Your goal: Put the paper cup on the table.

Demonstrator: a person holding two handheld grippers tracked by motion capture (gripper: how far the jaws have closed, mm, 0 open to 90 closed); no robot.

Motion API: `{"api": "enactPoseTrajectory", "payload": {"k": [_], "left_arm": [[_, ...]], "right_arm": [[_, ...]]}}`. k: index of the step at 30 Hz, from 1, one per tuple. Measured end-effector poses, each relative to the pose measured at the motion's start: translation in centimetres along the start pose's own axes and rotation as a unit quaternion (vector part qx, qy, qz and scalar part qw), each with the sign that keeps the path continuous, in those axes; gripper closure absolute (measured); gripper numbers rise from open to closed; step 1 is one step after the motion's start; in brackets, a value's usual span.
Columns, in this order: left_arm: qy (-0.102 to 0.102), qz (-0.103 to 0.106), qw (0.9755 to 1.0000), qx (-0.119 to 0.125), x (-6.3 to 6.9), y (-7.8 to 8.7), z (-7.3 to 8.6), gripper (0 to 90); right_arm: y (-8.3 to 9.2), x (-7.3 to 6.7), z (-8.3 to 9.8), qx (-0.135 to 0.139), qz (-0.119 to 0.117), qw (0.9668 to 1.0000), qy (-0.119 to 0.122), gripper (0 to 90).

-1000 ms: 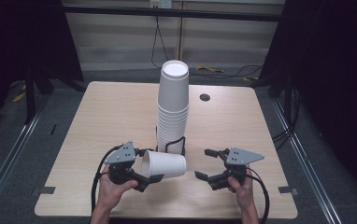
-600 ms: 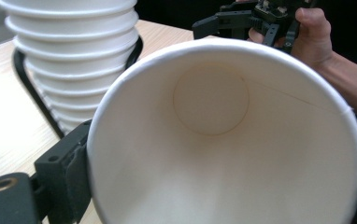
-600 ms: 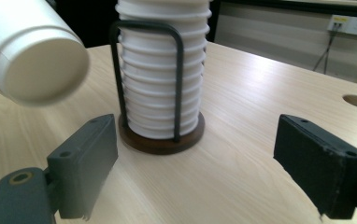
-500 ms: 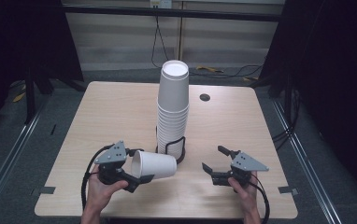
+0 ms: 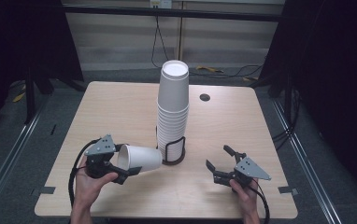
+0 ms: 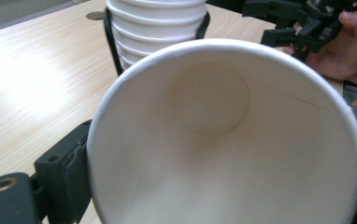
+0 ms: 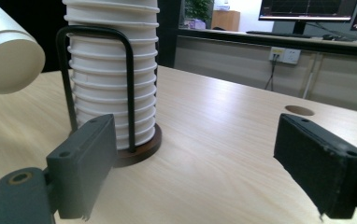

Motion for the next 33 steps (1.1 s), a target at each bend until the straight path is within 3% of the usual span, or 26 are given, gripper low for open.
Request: {"api": "enactPoseTrajectory", "payload": {"k": [7, 10, 14, 20, 26, 33], "left_arm": [[0.017, -0.015, 0.9996, -0.017, -1.1, 0.7, -0.1, 8.4], [0.017, -0.023, 0.9989, -0.037, -1.9, 0.9, -0.2, 8.4], [0.027, -0.02, 0.9985, -0.044, -2.7, 0.9, -0.3, 8.4], [0.046, -0.029, 0.9967, -0.06, -4.5, 1.2, -0.6, 8.4], [0.054, -0.045, 0.9941, -0.083, -5.9, 1.4, -1.1, 8.3], [0.052, -0.062, 0.9877, -0.133, -7.0, 0.9, -1.8, 8.3]], "right_arm": [[0.3, -0.1, 0.3, 0.016, -0.005, 0.9999, -0.004, 13.3], [0.6, -0.1, 0.4, 0.026, 0.001, 0.9995, -0.017, 13.3], [1.0, 0.2, 0.6, 0.049, 0.005, 0.9983, -0.031, 13.2], [1.1, 0.1, 0.6, 0.046, 0.0, 0.9985, -0.03, 13.3], [1.1, 0.1, 0.6, 0.047, 0.0, 0.9985, -0.03, 13.5], [1.1, 0.1, 0.6, 0.047, -0.001, 0.9985, -0.03, 13.6]]}}
Point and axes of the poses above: each handheld gripper's, and its own axes: y roughly backward along the jaws, z roughly out of its underside, x roughly to its right, the point moved 3 cm from there along -y, roughly forward along the jaws, and after that the axes turned 14 degrees about -x, right-handed, at the moved point
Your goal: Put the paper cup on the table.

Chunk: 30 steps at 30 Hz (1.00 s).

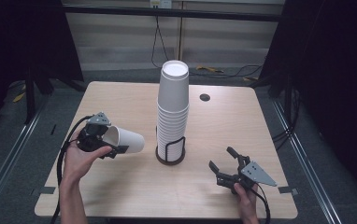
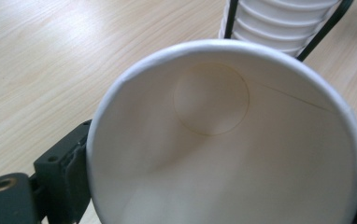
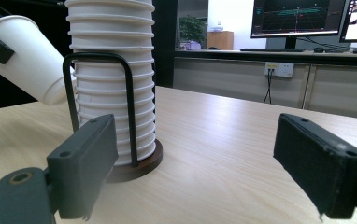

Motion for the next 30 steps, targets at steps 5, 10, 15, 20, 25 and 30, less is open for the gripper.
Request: {"api": "enactPoseTrajectory", "payload": {"k": [5, 10, 15, 20, 25, 30], "left_arm": [[0.001, -0.001, 0.9998, -0.021, -0.5, 0.0, -0.9, 8.3], [-0.006, -0.013, 0.9985, -0.054, -0.8, -0.4, -1.7, 8.3], [-0.019, -0.019, 0.9946, -0.1, -0.9, -0.8, -2.3, 8.2], [-0.043, -0.027, 0.9891, -0.138, -0.5, -0.9, -2.9, 8.2], [-0.045, -0.023, 0.9834, -0.174, -0.6, -1.4, -3.5, 8.0], [-0.037, -0.022, 0.9798, -0.195, -1.0, -1.9, -3.9, 7.6]], "right_arm": [[0.0, 0.0, 0.0, 0.0, 0.0, 1.0, 0.0, 13.6], [0.0, 0.0, 0.0, 0.0, 0.0, 1.0, 0.0, 13.7], [0.0, 0.0, 0.0, 0.0, 0.0, 1.0, 0.0, 13.8], [0.0, 0.0, 0.0, 0.0, -0.001, 1.0, 0.0, 13.8], [0.0, 0.0, 0.0, 0.0, -0.002, 1.0, 0.0, 13.9], [0.0, 0.0, 0.0, 0.0, -0.002, 1.0, 0.0, 13.9]]}}
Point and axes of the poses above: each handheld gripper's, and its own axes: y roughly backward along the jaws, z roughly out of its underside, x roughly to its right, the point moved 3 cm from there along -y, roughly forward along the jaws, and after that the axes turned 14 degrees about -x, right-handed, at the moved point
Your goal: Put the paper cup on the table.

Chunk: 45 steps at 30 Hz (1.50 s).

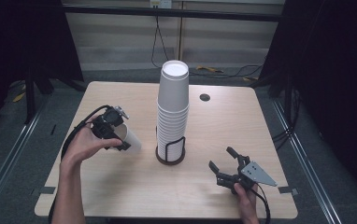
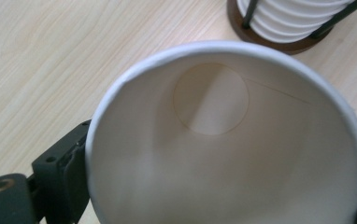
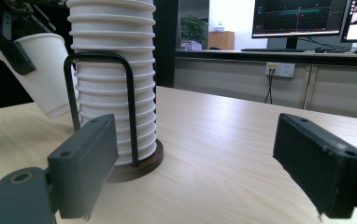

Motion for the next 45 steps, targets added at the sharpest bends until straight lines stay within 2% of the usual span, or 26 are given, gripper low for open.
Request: {"api": "enactPoseTrajectory", "payload": {"k": [1, 4, 5, 8, 11, 14, 17, 21, 22, 23, 27, 30, 31, 35, 36, 37, 40, 41, 44, 45], "left_arm": [[-0.001, 0.001, 0.9999, -0.012, 0.0, -0.1, -0.1, 7.5], [-0.004, -0.007, 0.9997, -0.023, -0.2, -0.4, -0.4, 7.2], [0.0, -0.017, 0.9997, -0.019, -0.2, -0.5, -0.5, 7.0], [-0.005, -0.012, 0.9997, -0.023, -0.2, -0.9, -0.7, 6.8], [0.005, -0.027, 0.9992, -0.03, -0.3, -1.3, -0.9, 6.5], [-0.001, -0.021, 0.9996, -0.021, -0.3, -1.7, -1.2, 6.3], [0.007, -0.032, 0.9991, -0.029, -0.3, -2.3, -1.6, 6.2], [0.007, -0.023, 0.9996, -0.016, -0.4, -2.7, -1.8, 6.3], [0.015, -0.017, 0.9997, -0.007, -0.5, -2.8, -1.9, 6.3], [0.01, -0.017, 0.9998, -0.009, -0.7, -2.8, -1.9, 6.3], [0.013, -0.013, 0.9998, 0.005, -0.7, -3.4, -1.9, 6.5], [0.018, 0.004, 0.9996, 0.02, -0.8, -4.1, -1.7, 5.7], [0.016, 0.004, 0.9996, 0.024, -0.9, -4.2, -1.6, 5.7], [0.026, 0.001, 0.9988, 0.042, -0.9, -4.8, -1.5, 10.6], [0.041, 0.001, 0.9979, 0.05, -0.8, -5.0, -1.6, 15.7], [0.037, -0.001, 0.9982, 0.046, -0.9, -5.1, -1.5, 15.0], [0.034, 0.002, 0.9974, 0.063, -0.9, -5.3, -1.2, 15.3], [0.03, 0.002, 0.9975, 0.064, -0.9, -5.5, -1.1, 15.5], [0.033, 0.009, 0.9973, 0.066, -0.7, -5.9, -0.7, 15.8], [0.026, 0.01, 0.9972, 0.069, -0.7, -6.0, -0.6, 15.8]], "right_arm": [[0.0, 0.0, 0.0, 0.0, 0.0, 1.0, 0.0, 13.9], [0.0, 0.0, 0.0, 0.0, 0.0, 1.0, 0.0, 13.9], [0.0, 0.0, 0.0, 0.0, 0.0, 1.0, 0.0, 13.9], [0.0, 0.0, 0.0, 0.001, -0.001, 1.0, 0.001, 13.9], [0.0, 0.0, 0.0, 0.001, -0.001, 1.0, 0.001, 13.9], [0.0, 0.0, 0.0, 0.0, -0.001, 1.0, 0.001, 13.9], [0.0, 0.0, 0.0, 0.0, -0.001, 1.0, 0.0, 13.9], [0.0, 0.0, 0.0, 0.0, -0.001, 1.0, 0.0, 13.9], [0.0, 0.0, 0.0, 0.0, -0.001, 1.0, 0.0, 13.9], [0.0, 0.0, 0.0, 0.0, -0.001, 1.0, 0.001, 13.9], [0.0, 0.0, 0.0, 0.0, -0.001, 1.0, 0.0, 13.9], [0.0, 0.0, 0.0, 0.0, -0.001, 1.0, 0.0, 13.9], [0.0, 0.0, 0.0, 0.0, -0.001, 1.0, 0.0, 13.9], [0.0, 0.0, 0.0, 0.0, -0.001, 1.0, 0.0, 13.9], [0.0, 0.0, 0.0, 0.0, -0.001, 1.0, 0.0, 13.9], [0.0, 0.0, 0.0, 0.0, -0.001, 1.0, 0.0, 13.9], [0.0, 0.0, 0.0, 0.0, -0.001, 1.0, 0.0, 13.9], [0.0, 0.0, 0.0, 0.0, -0.001, 1.0, 0.0, 13.9], [0.0, 0.0, 0.0, 0.0, -0.001, 1.0, 0.0, 13.9], [0.0, 0.0, 0.0, 0.0, -0.001, 1.0, 0.0, 13.9]]}}
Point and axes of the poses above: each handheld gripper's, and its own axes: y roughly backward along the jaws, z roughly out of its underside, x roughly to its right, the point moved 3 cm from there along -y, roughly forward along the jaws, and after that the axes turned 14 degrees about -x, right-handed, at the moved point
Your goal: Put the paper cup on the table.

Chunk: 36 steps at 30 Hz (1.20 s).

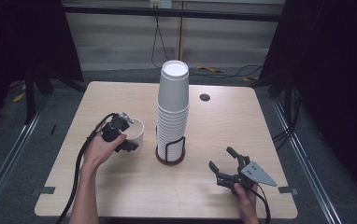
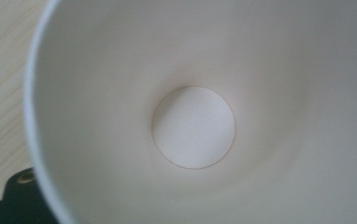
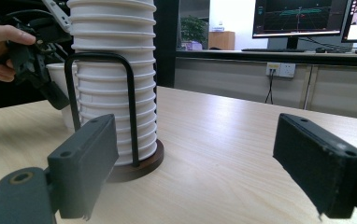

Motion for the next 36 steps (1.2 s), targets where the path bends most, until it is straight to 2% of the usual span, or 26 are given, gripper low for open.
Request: {"api": "enactPoseTrajectory", "payload": {"k": [6, 8, 10, 12, 15, 17, 18, 21, 26, 27, 29, 32, 35, 36], "left_arm": [[0.014, 0.009, 0.9996, 0.021, -0.1, -0.2, 1.0, 16.0], [0.023, 0.003, 0.9993, 0.028, 0.0, -0.1, 1.3, 16.0], [0.026, -0.005, 0.9986, 0.046, 0.3, 0.0, 1.8, 15.9], [0.037, 0.002, 0.9972, 0.066, 0.5, 0.2, 2.2, 16.1], [0.048, -0.007, 0.9956, 0.081, 0.6, 0.4, 2.9, 15.9], [0.055, 0.002, 0.994, 0.095, 0.7, 0.5, 3.4, 15.9], [0.058, 0.003, 0.9927, 0.106, 0.7, 0.5, 3.7, 16.0], [0.076, -0.003, 0.9901, 0.118, 0.9, 0.8, 4.6, 15.8], [0.086, 0.002, 0.9844, 0.154, 2.1, 1.3, 5.4, 15.9], [0.087, -0.005, 0.9843, 0.154, 2.3, 1.3, 5.5, 16.1], [0.096, -0.029, 0.9807, 0.168, 3.2, 1.4, 5.8, 17.2], [0.096, -0.025, 0.9784, 0.181, 4.3, 1.2, 6.2, 18.6], [0.106, -0.027, 0.9721, 0.207, 4.9, 1.0, 6.6, 20.1], [0.108, -0.02, 0.9689, 0.222, 5.2, 1.0, 6.6, 20.4]], "right_arm": [[0.0, 0.0, 0.0, 0.0, 0.001, 1.0, 0.0, 13.9], [0.0, 0.0, 0.0, 0.0, 0.001, 1.0, 0.0, 13.9], [0.0, 0.0, 0.0, 0.0, 0.001, 1.0, 0.0, 13.9], [0.0, 0.0, 0.0, 0.0, 0.001, 1.0, 0.0, 13.8], [0.0, 0.0, 0.0, 0.0, 0.001, 1.0, 0.0, 13.7], [0.0, 0.0, 0.0, 0.0, 0.001, 1.0, 0.0, 13.8], [0.0, 0.0, 0.0, 0.0, 0.001, 1.0, 0.0, 13.8], [0.0, 0.0, 0.0, 0.0, 0.001, 1.0, 0.0, 13.8], [0.0, 0.0, 0.0, 0.0, 0.001, 1.0, 0.0, 13.7], [0.0, 0.0, 0.0, 0.0, 0.001, 1.0, 0.0, 13.7], [0.0, 0.0, 0.0, 0.001, 0.002, 1.0, 0.0, 13.8], [0.0, 0.0, 0.0, 0.001, 0.003, 1.0, 0.0, 13.8], [0.0, 0.0, 0.0, 0.001, 0.003, 1.0, 0.0, 13.8], [0.0, 0.0, 0.0, 0.002, 0.003, 1.0, 0.0, 13.8]]}}
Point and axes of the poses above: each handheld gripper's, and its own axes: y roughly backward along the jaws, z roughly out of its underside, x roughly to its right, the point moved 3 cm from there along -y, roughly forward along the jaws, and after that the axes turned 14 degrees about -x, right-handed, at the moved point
